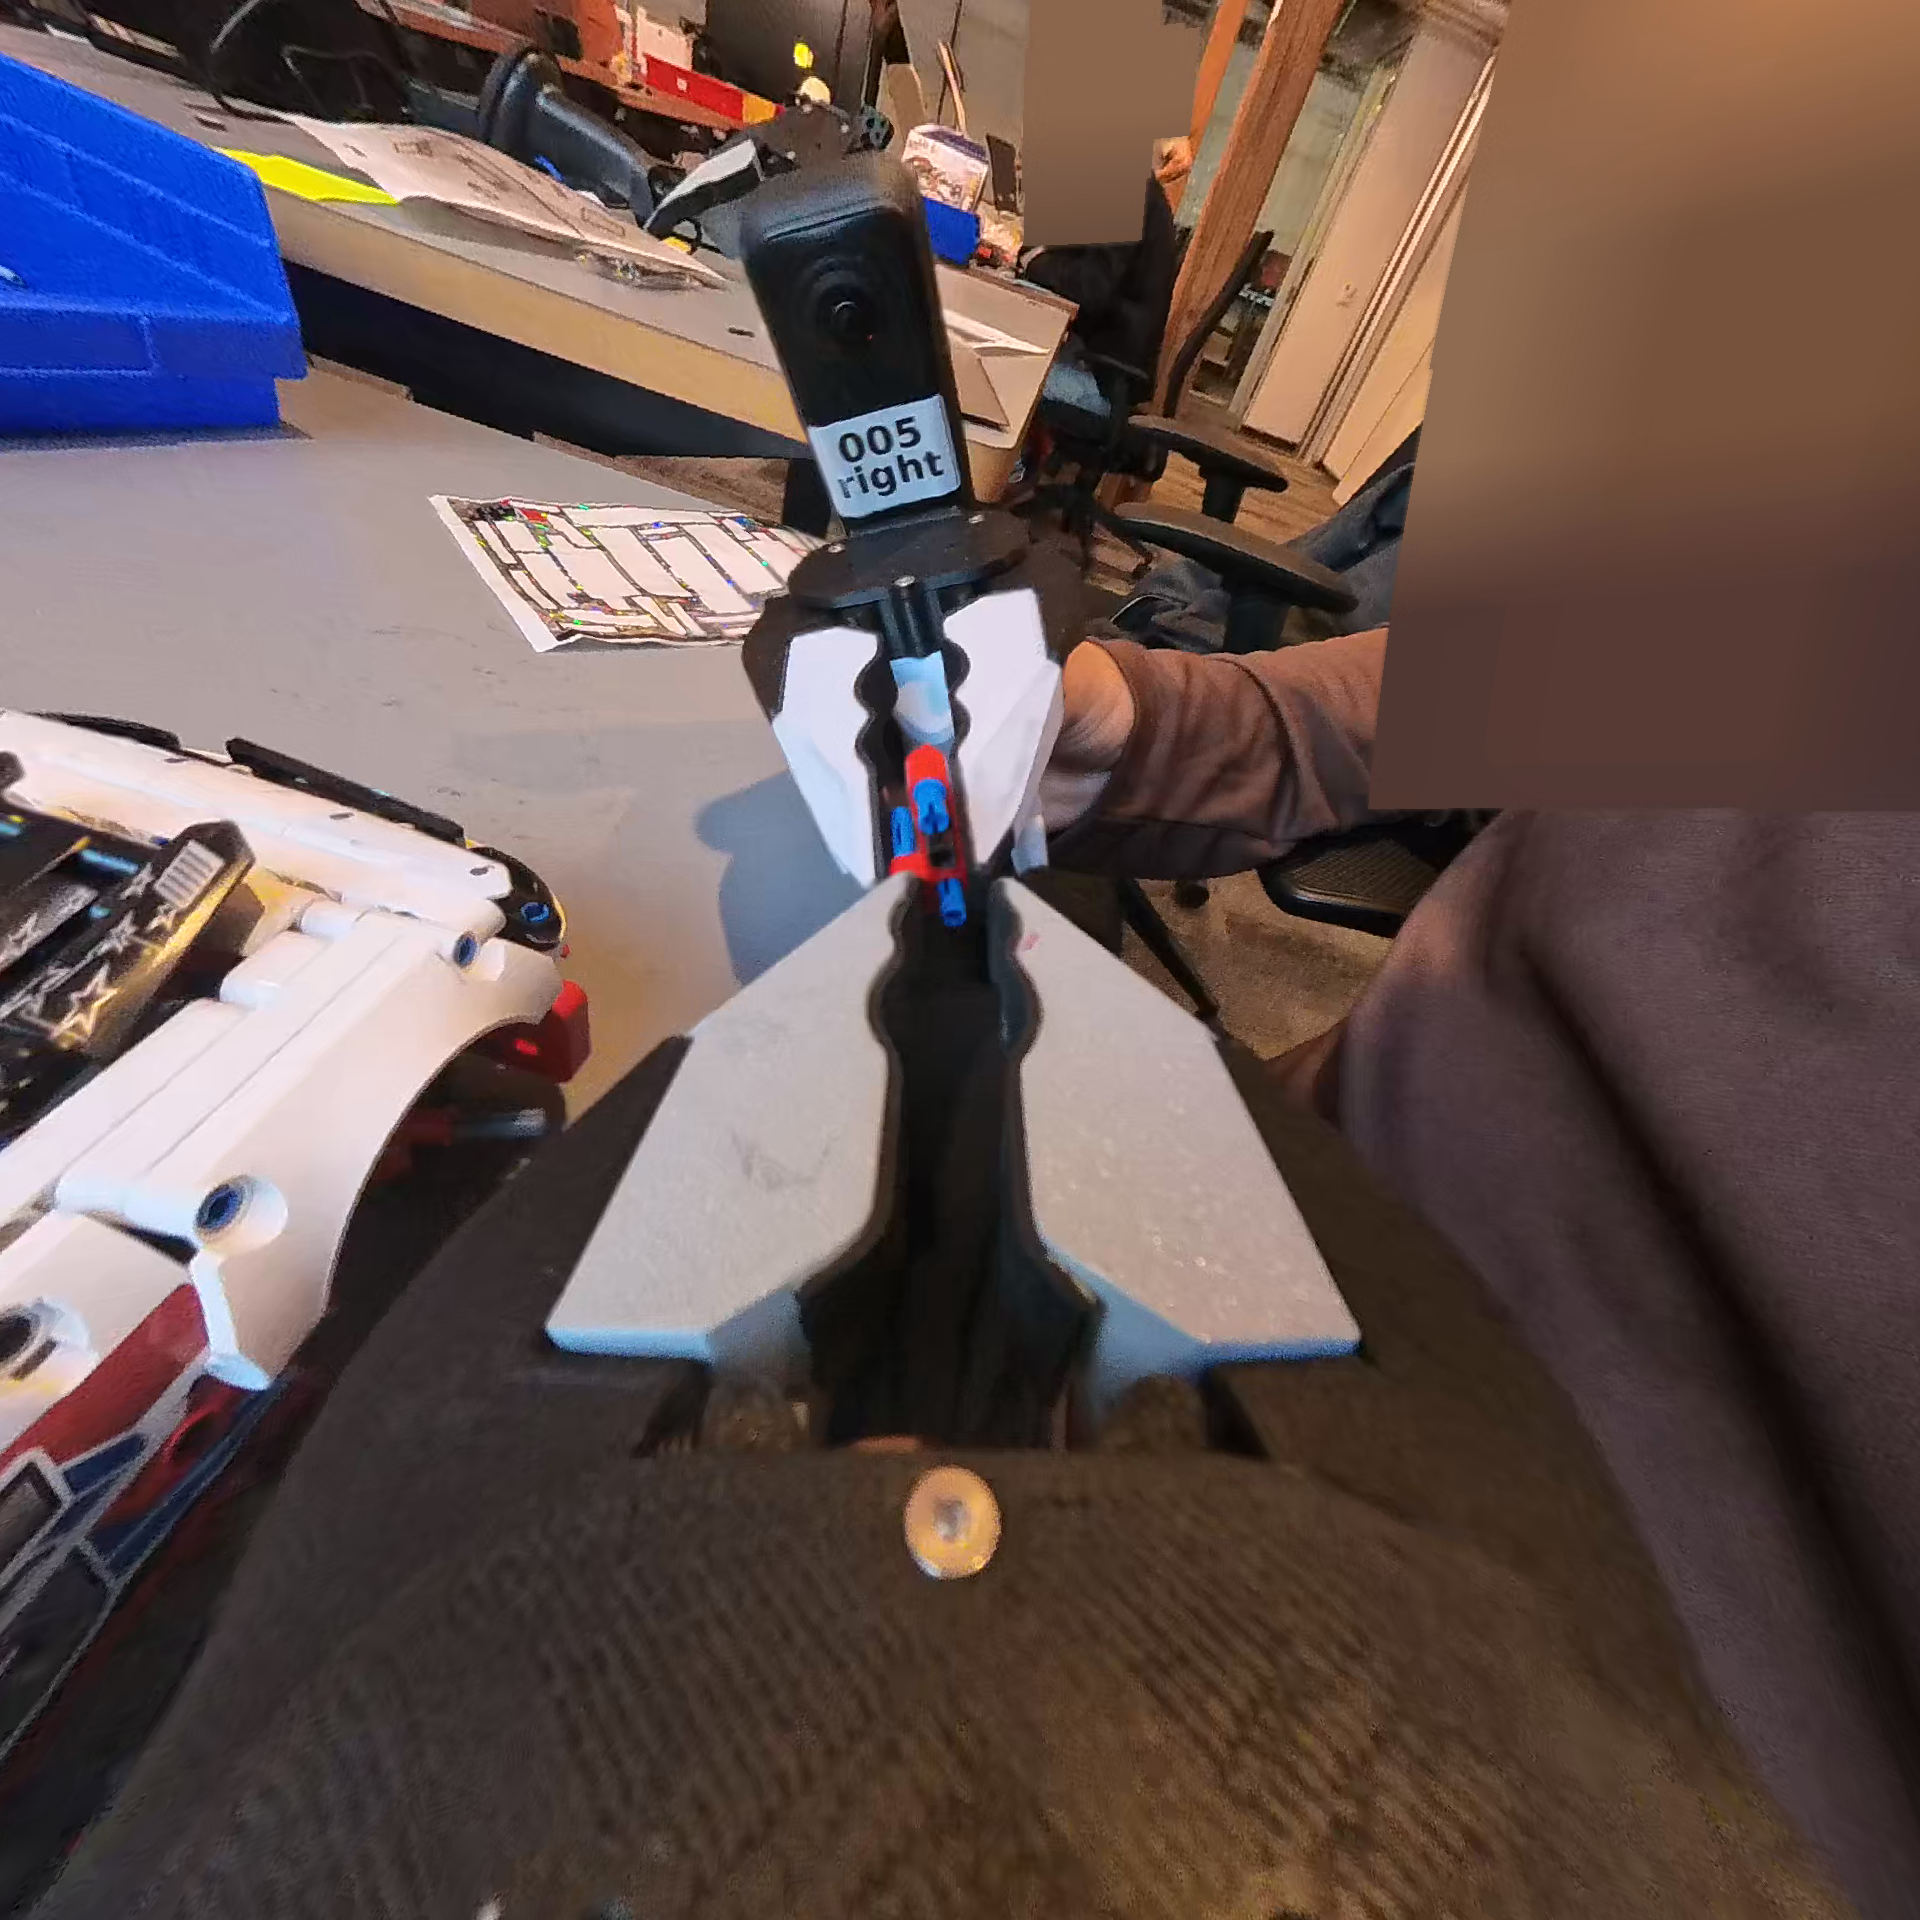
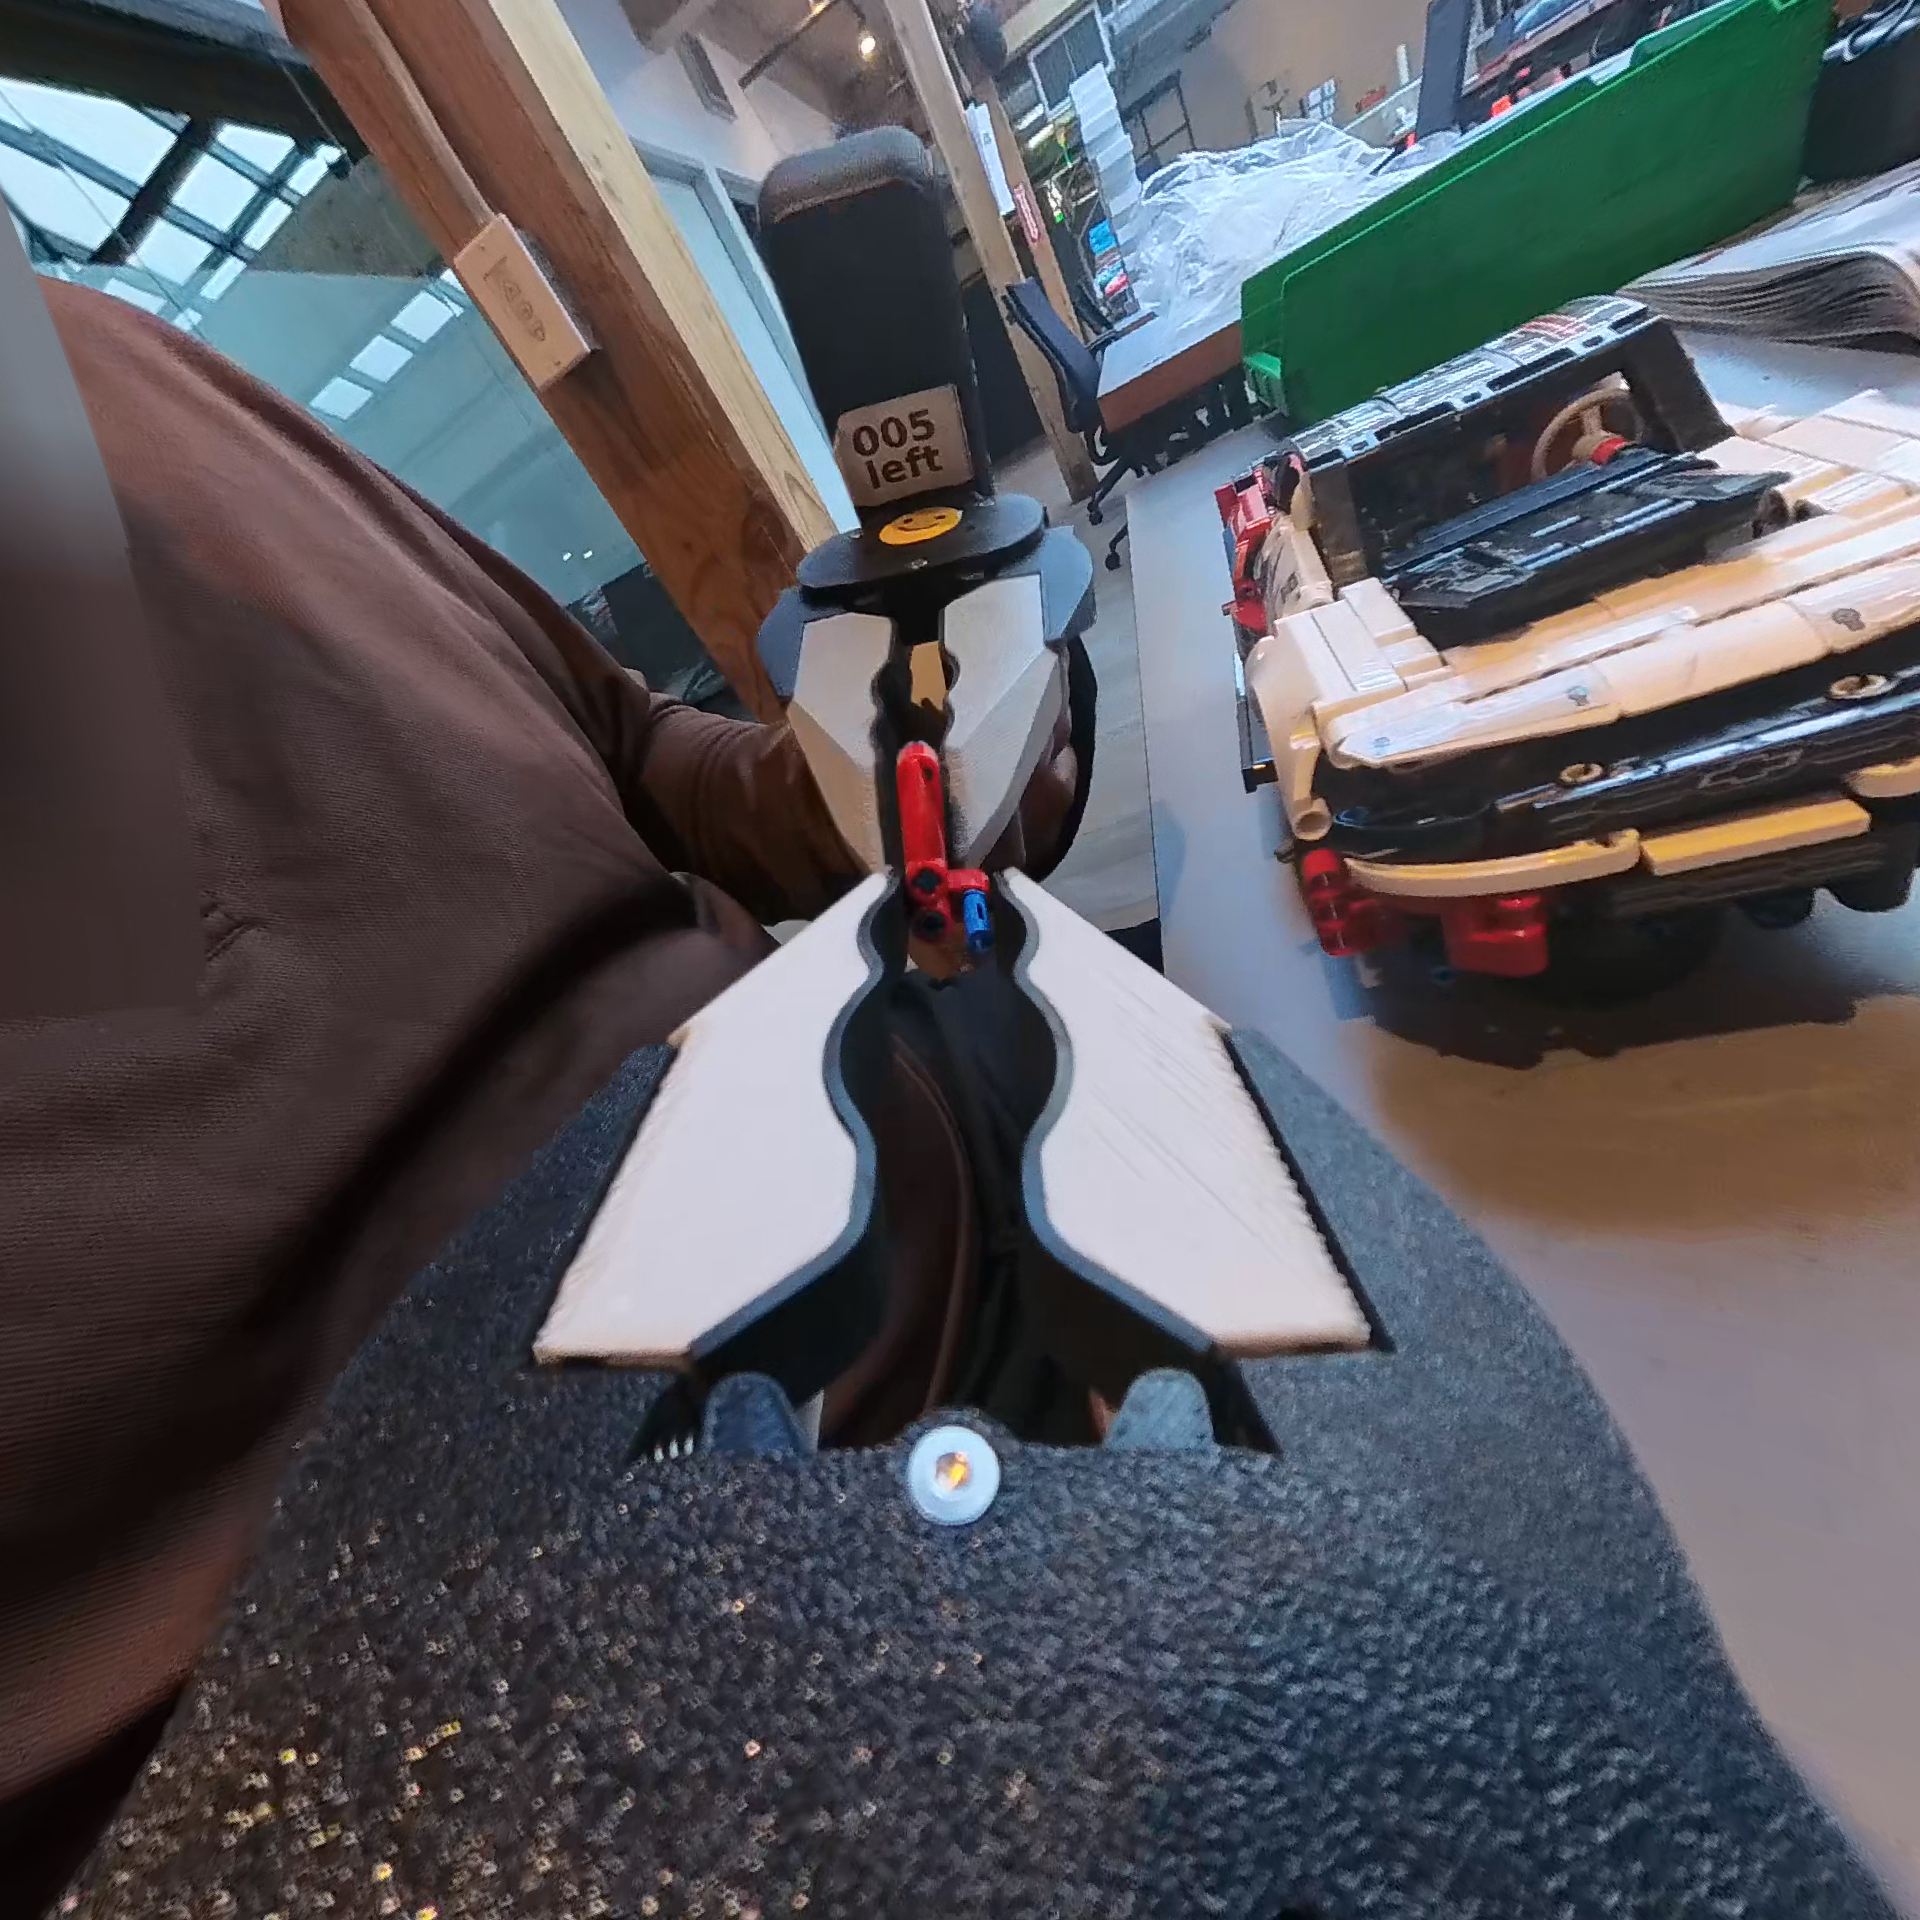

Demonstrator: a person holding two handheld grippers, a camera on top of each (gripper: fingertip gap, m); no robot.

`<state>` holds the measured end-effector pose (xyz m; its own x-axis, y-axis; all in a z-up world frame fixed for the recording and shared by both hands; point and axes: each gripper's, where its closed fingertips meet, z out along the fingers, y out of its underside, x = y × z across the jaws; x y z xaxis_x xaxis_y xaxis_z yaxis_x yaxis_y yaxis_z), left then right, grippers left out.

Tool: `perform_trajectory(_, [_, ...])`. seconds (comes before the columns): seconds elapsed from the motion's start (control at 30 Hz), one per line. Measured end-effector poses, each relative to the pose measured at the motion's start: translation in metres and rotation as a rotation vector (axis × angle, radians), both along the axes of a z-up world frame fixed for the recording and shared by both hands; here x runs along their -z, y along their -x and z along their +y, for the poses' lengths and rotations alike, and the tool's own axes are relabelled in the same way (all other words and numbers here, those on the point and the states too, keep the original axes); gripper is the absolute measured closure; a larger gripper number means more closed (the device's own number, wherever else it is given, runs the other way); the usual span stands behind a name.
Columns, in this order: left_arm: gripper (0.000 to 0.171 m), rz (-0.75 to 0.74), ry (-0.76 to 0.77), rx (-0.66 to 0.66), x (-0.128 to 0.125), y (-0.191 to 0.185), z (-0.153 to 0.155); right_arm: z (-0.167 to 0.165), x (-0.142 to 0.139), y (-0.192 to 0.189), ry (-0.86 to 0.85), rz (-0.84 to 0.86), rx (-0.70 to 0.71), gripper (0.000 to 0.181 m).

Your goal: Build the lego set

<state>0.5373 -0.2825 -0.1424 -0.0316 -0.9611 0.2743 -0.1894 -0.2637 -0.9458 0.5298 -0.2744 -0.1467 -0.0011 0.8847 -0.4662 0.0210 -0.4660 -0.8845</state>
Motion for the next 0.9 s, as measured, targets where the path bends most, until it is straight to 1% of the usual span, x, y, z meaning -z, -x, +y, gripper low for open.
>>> perform_trajectory(0.27, [0.169,0.0,0.007,0.024,0.005,-0.003,-0.005,-0.004,0.004,-0.002,-0.029,-0.029,0.006,0.167])
perform_trajectory(0.4, [0.169,0.077,-0.026,0.022,0.014,-0.004,-0.003,-0.003,0.013,-0.003,-0.024,-0.083,0.007,0.167])
perform_trajectory(0.6, [0.169,0.118,-0.019,0.014,0.017,-0.003,0.003,0.004,0.015,-0.006,-0.067,-0.14,0.038,0.163])
perform_trajectory(0.67, [0.169,0.141,-0.002,0.018,0.02,-0.003,0.005,0.007,0.014,-0.009,-0.085,-0.141,0.054,0.163])
perform_trajectory(0.83, [0.169,0.205,0.089,0.04,0.028,-0.002,0.006,0.009,0.016,-0.009,-0.049,-0.148,0.05,0.164])
perform_trajectory(0.87, [0.169,0.219,0.091,0.04,0.03,-0.002,0.007,0.008,0.016,-0.007,-0.054,-0.153,0.044,0.166])
perform_trajectory(0.9, [0.169,0.233,0.091,0.044,0.031,-0.002,0.006,0.007,0.017,-0.006,-0.061,-0.159,0.038,0.171])
